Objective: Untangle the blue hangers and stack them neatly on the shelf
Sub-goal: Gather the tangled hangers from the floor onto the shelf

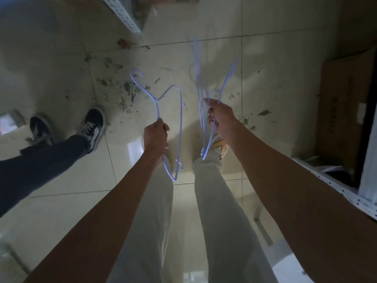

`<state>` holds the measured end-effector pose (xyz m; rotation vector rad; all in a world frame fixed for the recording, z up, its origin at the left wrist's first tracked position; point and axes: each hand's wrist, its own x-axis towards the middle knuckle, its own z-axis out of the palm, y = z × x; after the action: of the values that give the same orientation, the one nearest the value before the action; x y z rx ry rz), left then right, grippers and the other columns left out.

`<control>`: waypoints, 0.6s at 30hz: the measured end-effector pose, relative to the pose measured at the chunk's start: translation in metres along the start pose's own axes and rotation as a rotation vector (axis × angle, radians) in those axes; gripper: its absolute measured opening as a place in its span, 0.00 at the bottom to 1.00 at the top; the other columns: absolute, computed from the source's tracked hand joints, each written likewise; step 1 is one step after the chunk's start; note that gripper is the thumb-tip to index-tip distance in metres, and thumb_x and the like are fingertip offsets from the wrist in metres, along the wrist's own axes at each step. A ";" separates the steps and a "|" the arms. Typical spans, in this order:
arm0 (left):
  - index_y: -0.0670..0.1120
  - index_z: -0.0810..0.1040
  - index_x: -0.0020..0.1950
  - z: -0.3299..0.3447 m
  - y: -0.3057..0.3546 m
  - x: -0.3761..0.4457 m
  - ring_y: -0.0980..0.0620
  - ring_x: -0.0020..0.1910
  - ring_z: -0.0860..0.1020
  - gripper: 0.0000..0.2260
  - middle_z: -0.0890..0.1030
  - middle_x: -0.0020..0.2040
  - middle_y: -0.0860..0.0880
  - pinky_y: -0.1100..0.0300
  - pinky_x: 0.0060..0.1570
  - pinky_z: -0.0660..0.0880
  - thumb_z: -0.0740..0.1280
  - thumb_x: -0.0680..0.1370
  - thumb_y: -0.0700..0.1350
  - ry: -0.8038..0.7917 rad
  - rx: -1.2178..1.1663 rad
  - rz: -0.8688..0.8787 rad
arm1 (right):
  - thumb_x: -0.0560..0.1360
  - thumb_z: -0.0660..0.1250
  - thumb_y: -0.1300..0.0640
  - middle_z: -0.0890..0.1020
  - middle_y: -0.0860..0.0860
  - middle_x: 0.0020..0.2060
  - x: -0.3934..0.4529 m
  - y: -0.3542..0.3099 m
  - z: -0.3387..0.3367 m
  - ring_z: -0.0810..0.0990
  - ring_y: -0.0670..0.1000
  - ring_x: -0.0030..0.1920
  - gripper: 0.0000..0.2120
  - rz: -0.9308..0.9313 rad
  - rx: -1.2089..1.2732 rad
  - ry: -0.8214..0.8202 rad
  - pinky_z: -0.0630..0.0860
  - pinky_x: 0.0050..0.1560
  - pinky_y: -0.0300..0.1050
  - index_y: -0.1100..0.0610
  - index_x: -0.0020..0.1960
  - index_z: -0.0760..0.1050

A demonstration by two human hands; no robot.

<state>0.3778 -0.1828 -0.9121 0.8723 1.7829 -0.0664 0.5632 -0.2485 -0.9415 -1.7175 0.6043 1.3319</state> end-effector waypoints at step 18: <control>0.49 0.79 0.33 0.012 0.057 -0.064 0.38 0.32 0.72 0.17 0.80 0.43 0.29 0.53 0.39 0.69 0.58 0.79 0.44 -0.096 0.224 0.246 | 0.84 0.58 0.63 0.70 0.53 0.35 -0.060 -0.002 -0.055 0.67 0.50 0.30 0.03 -0.233 -0.137 0.237 0.64 0.28 0.40 0.58 0.54 0.70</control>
<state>0.4290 -0.1803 -0.8425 1.2234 1.5870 -0.1482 0.5749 -0.3011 -0.8805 -2.0085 0.4352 1.0342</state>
